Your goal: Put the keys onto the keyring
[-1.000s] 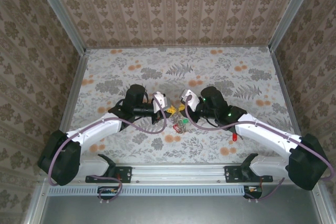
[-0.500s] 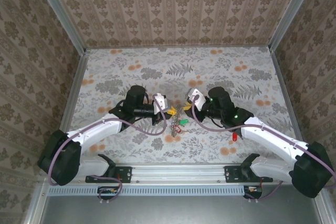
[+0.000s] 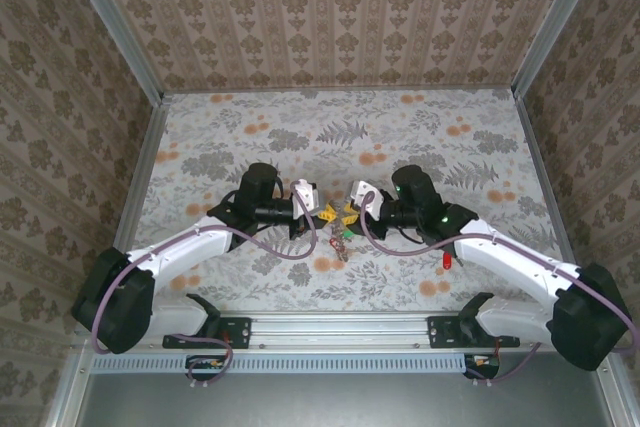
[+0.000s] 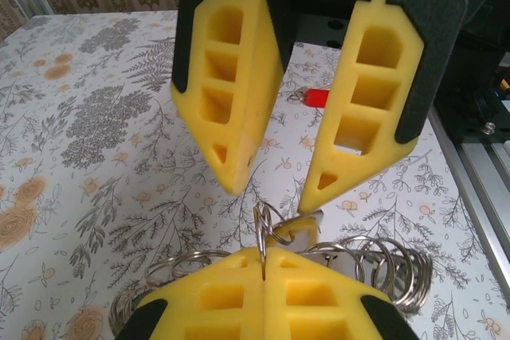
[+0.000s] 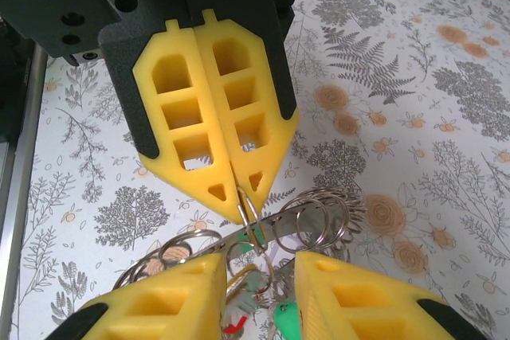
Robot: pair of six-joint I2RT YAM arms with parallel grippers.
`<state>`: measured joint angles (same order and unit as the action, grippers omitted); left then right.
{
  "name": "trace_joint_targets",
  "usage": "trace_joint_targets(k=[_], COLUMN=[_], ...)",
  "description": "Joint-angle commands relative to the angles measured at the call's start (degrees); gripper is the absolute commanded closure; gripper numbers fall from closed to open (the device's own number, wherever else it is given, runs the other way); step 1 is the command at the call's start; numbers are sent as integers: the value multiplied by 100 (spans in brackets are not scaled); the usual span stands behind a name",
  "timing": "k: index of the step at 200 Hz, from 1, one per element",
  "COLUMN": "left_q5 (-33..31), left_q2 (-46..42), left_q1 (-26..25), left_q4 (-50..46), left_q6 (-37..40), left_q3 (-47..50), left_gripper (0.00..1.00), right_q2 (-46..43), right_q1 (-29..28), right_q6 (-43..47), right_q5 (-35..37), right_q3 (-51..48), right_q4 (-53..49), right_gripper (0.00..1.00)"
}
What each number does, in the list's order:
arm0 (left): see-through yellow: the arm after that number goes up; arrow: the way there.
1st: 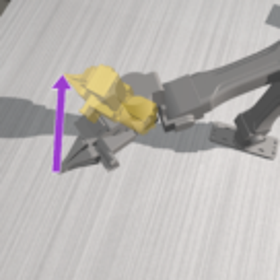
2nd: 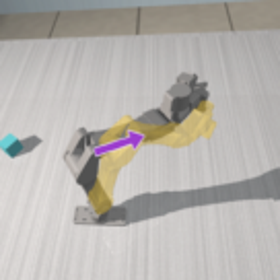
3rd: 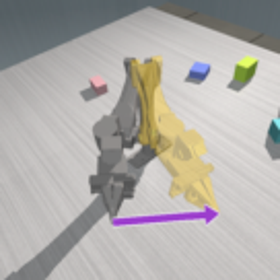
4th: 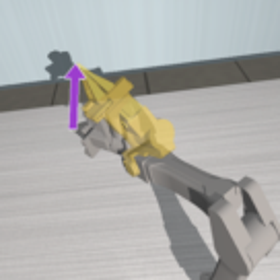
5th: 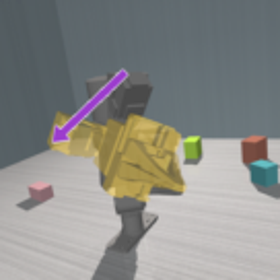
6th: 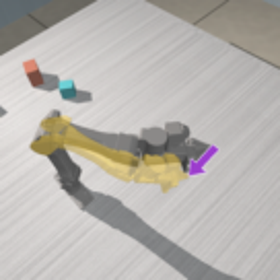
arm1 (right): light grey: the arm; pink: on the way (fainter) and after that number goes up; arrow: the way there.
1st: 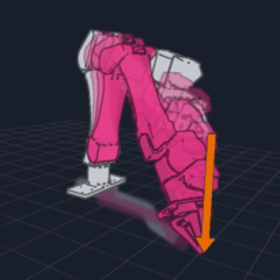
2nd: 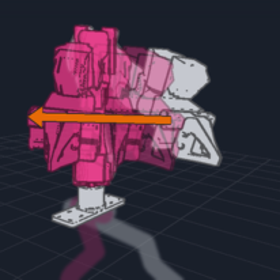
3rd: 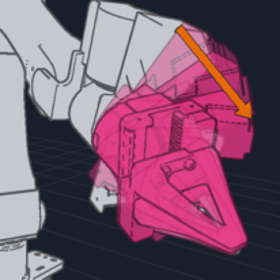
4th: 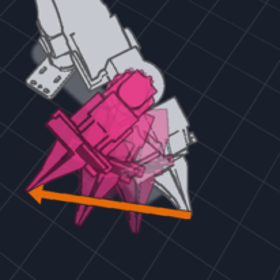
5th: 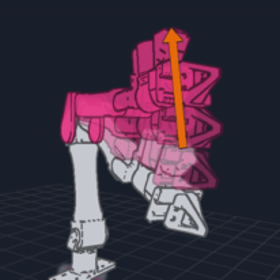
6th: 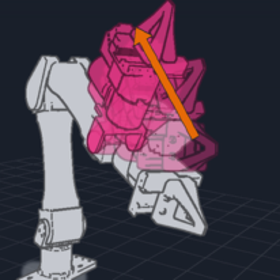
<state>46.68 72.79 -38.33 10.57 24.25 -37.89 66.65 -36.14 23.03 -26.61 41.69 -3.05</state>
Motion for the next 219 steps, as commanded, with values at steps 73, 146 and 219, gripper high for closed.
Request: trace_joint_targets(k=[73, 146, 219], left_q5=[293, 341, 155], left_q2=[37, 48, 14], left_q1=[-17, 8, 27], left_q4=[-47, 184, -351], left_q6=[202, 54, 369], left_q3=[-157, -109, -216], left_gripper=[100, 100, 90], right_q2=[310, 576, 577], right_q1=[23, 37, 57], right_q6=[440, 584, 652], right_q5=[-362, -258, -294], right_q3=[375, 401, 657], right_q4=[19, -99, -481], right_gripper=[77, 84, 100])
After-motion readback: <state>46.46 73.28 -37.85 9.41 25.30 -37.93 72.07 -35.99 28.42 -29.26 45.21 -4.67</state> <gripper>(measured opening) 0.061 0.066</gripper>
